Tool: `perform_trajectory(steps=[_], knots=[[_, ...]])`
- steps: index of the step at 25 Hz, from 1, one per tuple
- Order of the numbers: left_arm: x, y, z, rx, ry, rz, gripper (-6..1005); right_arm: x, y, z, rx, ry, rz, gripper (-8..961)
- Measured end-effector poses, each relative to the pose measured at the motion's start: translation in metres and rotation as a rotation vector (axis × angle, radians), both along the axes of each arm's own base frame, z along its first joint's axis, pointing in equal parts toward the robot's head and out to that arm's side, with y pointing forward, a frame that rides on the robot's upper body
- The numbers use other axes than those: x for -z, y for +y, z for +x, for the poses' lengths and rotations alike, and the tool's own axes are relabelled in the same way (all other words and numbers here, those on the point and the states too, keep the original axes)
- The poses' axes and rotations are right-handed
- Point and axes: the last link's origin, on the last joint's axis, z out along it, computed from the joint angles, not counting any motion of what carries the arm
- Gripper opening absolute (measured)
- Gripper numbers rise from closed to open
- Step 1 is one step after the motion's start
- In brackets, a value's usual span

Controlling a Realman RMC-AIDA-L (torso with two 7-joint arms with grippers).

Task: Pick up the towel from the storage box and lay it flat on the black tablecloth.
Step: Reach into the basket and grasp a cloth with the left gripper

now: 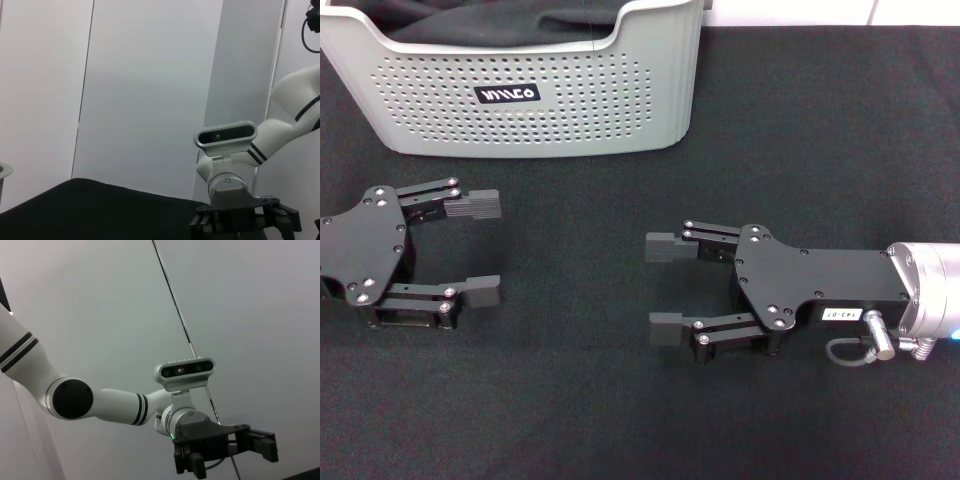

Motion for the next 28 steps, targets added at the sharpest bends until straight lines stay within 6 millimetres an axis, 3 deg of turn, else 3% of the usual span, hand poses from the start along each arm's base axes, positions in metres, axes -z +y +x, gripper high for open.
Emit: perform_trajectory(steps=[28], knots=[[-0.0049,0.0068,0.0056,-0.009,-0.024,0.047,877,0.0047,-0.0014,0.0029,0.003,-0.013,0.019,846]])
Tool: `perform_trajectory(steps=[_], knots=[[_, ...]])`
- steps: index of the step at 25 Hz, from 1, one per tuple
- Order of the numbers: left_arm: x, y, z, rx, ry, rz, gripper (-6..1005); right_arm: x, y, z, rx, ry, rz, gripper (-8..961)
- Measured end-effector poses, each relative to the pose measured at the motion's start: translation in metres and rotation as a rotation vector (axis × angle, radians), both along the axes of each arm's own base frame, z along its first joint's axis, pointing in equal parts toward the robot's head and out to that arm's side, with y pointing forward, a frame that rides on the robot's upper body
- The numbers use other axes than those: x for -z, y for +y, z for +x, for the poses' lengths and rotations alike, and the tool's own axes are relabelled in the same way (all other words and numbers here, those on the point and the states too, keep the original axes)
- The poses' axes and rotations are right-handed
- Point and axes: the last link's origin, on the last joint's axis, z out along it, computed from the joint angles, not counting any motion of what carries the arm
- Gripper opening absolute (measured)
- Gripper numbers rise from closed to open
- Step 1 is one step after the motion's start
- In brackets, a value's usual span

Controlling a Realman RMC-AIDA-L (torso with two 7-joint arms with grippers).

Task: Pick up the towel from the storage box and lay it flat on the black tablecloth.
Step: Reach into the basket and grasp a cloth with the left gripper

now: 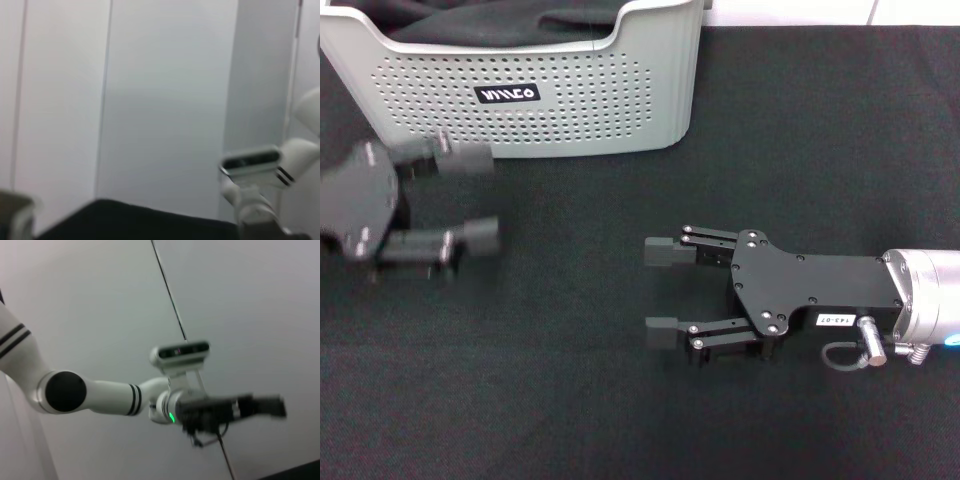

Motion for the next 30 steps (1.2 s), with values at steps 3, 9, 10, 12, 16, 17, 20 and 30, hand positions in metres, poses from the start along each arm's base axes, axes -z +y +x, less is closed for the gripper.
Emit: perform_trajectory(steps=[3,9,10,12,16,17,20,30], knots=[[-0.019,0.016,0.024,0.019,0.001,0.101,876,0.002,0.002,0.002,0.012,-0.013,0.013,846],[-0.044,0.038,0.073,0.061,0.118,0.335,875,0.004,0.0,0.009,0.044,-0.023,0.032,846],[-0.046,0.051,0.088,0.051,0.234,0.446,875,0.004,0.0,0.009,0.044,-0.023,0.032,846],[-0.046,0.059,0.093,0.043,0.292,0.493,875,0.004,-0.004,0.016,0.075,-0.006,0.065,846],[-0.028,0.098,0.106,0.021,0.512,0.675,874,0.001,-0.008,0.026,0.118,0.01,0.101,846],[-0.023,0.106,0.106,0.017,0.565,0.715,874,0.001,-0.009,0.028,0.124,0.011,0.106,846],[-0.003,0.123,0.105,0.023,0.706,0.785,873,0.001,-0.012,0.033,0.146,0.012,0.119,846],[0.03,0.147,0.09,0.016,0.972,0.908,871,-0.003,-0.014,0.043,0.189,0.025,0.154,845]])
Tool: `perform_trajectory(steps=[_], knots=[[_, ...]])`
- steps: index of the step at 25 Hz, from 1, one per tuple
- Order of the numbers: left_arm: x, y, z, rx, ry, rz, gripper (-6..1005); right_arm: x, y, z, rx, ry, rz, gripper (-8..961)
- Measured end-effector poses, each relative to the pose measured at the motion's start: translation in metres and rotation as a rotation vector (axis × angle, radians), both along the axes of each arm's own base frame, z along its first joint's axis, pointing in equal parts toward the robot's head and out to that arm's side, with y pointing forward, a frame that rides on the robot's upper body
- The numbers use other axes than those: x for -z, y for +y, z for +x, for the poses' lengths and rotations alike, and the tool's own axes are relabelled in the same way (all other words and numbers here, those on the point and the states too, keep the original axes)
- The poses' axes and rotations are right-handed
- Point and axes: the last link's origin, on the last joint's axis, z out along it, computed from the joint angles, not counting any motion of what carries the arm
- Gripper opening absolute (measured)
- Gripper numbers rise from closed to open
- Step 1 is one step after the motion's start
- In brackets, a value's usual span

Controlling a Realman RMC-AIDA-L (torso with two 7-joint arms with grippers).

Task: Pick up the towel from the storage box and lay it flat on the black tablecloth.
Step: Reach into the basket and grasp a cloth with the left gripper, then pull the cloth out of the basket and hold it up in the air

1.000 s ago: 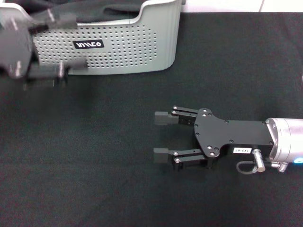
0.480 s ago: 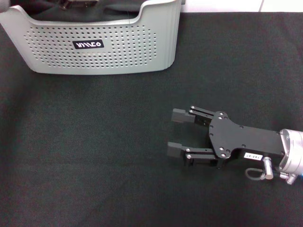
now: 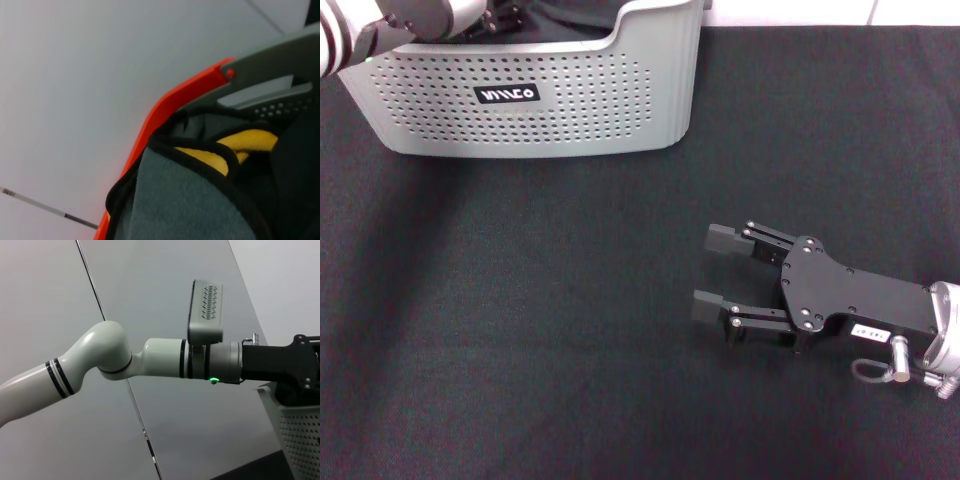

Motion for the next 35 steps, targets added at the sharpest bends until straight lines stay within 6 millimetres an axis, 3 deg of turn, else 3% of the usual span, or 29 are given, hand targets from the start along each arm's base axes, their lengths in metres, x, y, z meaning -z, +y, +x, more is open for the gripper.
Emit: perform_trajectory(steps=[3,6,16,33,35], knots=[[0.001,0.001,-0.002,-0.006,0.011,0.01,870,0.0,0.0,0.0,0.0,-0.001,0.0,845],[-0.001,-0.001,-0.001,-0.011,-0.008,0.02,754,0.0,0.0,0.0,0.0,-0.003,0.0,845],[-0.018,-0.01,0.019,0.002,-0.134,0.033,708,0.0,-0.001,0.001,0.004,-0.004,0.001,846],[-0.015,-0.012,0.016,-0.024,-0.149,-0.004,594,0.0,-0.003,0.005,0.017,-0.007,0.003,844],[-0.015,-0.013,0.017,-0.027,-0.154,-0.017,439,0.0,-0.004,0.006,0.02,-0.008,0.003,844]])
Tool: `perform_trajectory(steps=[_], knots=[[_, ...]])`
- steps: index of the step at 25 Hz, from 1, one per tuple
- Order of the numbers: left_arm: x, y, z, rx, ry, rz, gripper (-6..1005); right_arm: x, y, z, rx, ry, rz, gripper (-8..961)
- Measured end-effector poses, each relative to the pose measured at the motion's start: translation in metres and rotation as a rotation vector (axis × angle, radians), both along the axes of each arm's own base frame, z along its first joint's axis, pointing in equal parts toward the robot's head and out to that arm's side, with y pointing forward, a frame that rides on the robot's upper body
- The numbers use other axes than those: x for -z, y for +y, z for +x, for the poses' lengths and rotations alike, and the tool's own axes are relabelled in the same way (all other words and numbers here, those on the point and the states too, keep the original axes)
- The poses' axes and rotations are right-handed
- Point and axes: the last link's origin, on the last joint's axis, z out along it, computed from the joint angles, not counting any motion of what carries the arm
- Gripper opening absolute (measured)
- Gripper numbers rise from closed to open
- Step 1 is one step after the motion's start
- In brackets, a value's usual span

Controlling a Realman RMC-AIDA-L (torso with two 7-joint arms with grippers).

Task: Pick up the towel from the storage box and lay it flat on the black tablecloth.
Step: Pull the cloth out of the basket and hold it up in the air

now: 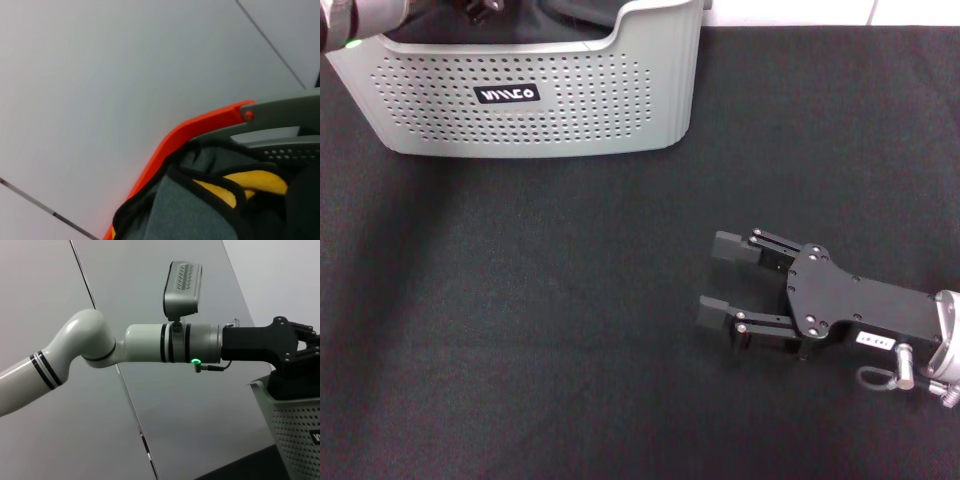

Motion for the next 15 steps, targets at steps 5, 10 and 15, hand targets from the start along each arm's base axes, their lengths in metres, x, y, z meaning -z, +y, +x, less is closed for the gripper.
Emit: perform_trajectory(steps=[5,10,15], knots=[[-0.011,-0.002,0.001,-0.023,-0.077,-0.017,184,0.0,-0.001,0.001,0.005,-0.001,0.0,844],[-0.037,-0.013,0.01,-0.004,-0.243,-0.056,40,-0.01,-0.005,0.001,-0.012,0.056,0.032,843],[-0.07,-0.039,0.03,0.106,-0.493,-0.172,15,-0.03,-0.012,0.0,-0.094,0.154,0.298,842]])
